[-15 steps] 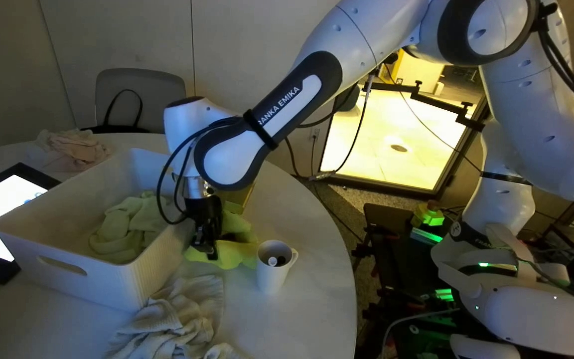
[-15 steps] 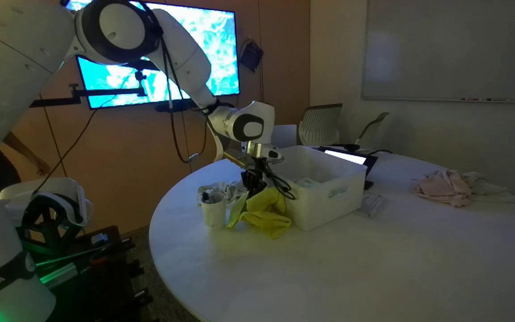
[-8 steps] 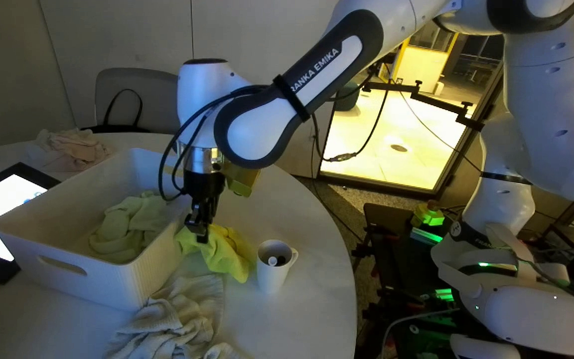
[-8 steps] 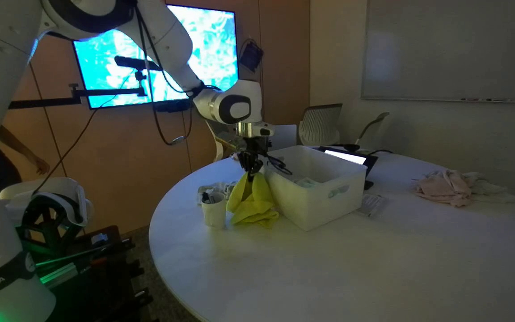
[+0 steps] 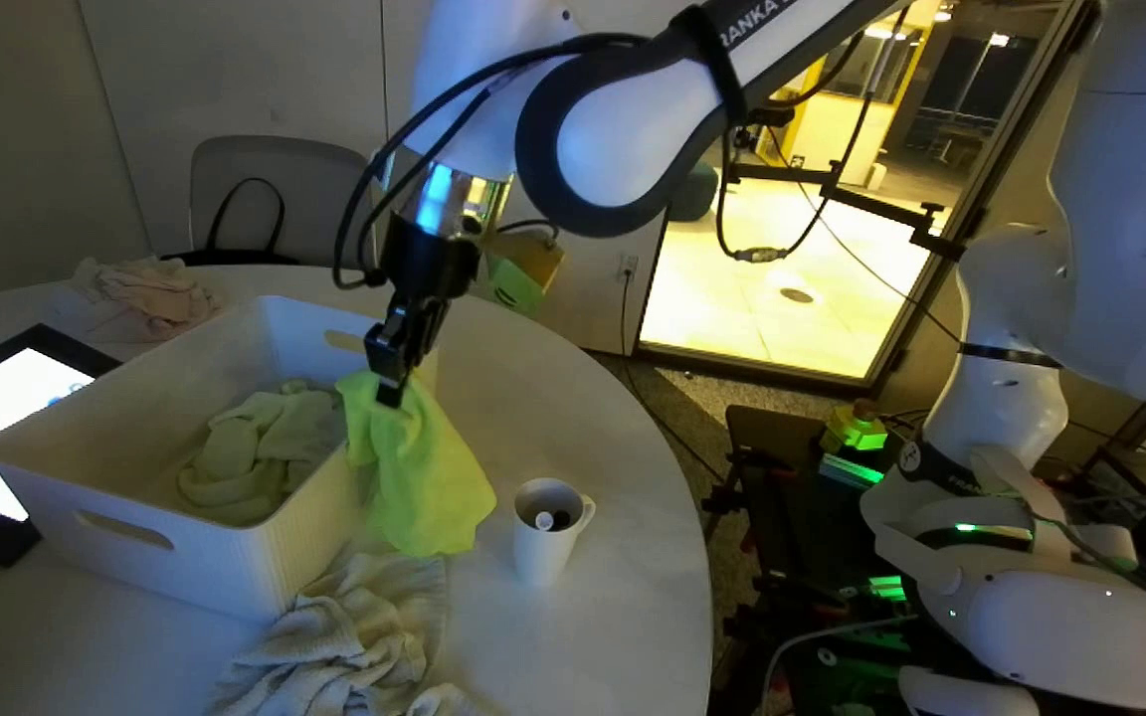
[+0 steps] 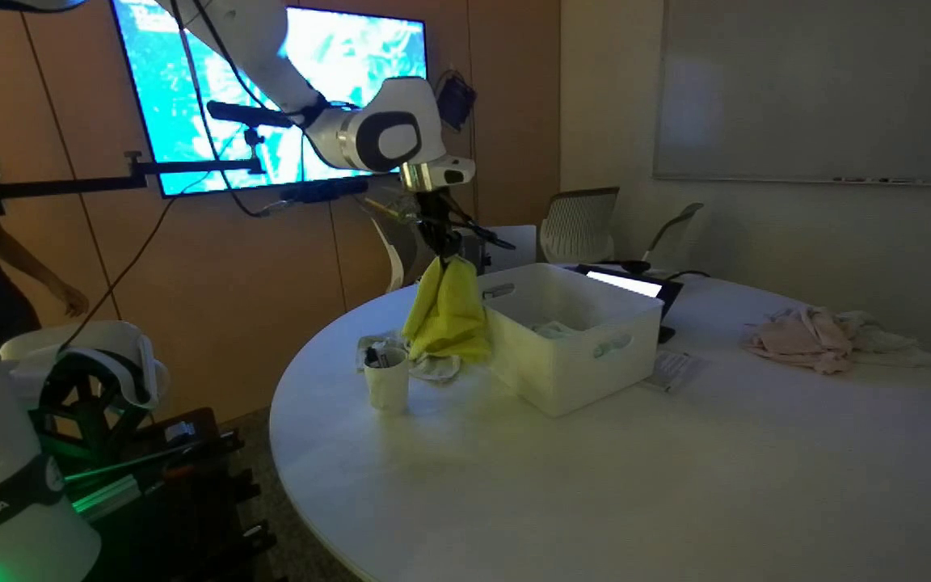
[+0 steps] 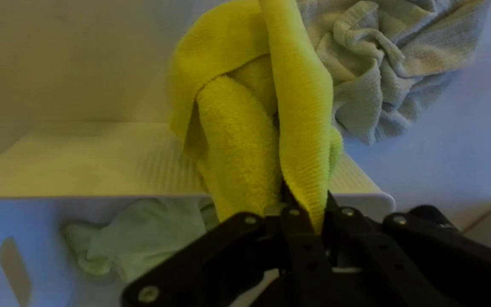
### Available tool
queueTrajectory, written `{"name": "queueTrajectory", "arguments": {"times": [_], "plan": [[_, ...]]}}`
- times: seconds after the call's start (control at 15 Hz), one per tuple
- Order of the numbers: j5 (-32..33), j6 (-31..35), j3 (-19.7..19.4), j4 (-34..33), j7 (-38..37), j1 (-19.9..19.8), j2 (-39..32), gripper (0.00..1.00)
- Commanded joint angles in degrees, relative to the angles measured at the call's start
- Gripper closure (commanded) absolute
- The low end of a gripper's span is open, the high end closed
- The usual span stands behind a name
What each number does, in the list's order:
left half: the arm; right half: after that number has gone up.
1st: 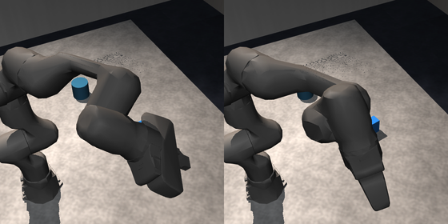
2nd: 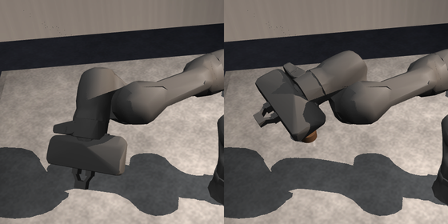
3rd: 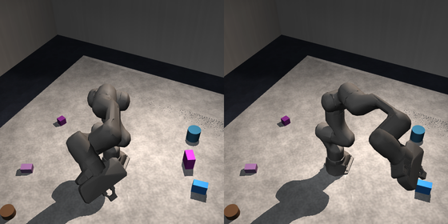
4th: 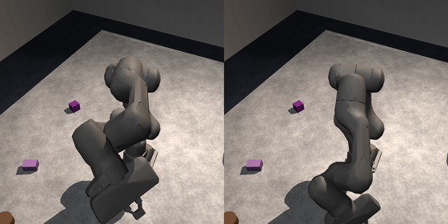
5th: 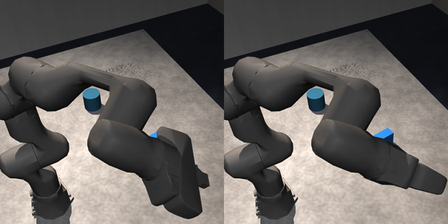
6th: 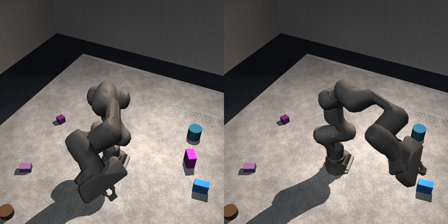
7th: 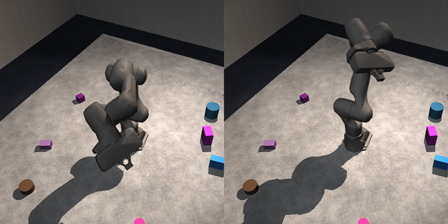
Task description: Put the green towel in the basket, then put the two markers in the cup, then put the other green towel in the basket, then the black tape in the cup, then the white towel in the basket
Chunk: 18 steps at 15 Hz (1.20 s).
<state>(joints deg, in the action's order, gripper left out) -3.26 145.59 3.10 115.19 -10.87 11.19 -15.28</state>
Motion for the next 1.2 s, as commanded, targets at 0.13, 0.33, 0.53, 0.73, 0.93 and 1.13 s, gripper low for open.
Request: {"name": "queueTrajectory", "arguments": {"times": [0.13, 0.33, 0.53, 0.73, 0.93, 1.13], "plan": [[-1.41, -0.35, 1.75, 1.47, -5.89, -0.17, 9.23, 0.9], [-8.17, -10.22, 3.6, -1.74, -4.04, -0.94, 10.73, 0.89], [-0.21, -11.4, 1.86, -3.71, -19.53, -0.66, 9.97, 0.92], [8.76, -10.7, 1.12, -4.23, -32.67, -0.18, 10.11, 0.91], [14.75, -17.62, 1.71, -6.24, -42.52, 0.34, 10.23, 0.91], [2.25, -23.76, 3.8, -7.92, -29.56, -1.09, 10.46, 0.91]]}}
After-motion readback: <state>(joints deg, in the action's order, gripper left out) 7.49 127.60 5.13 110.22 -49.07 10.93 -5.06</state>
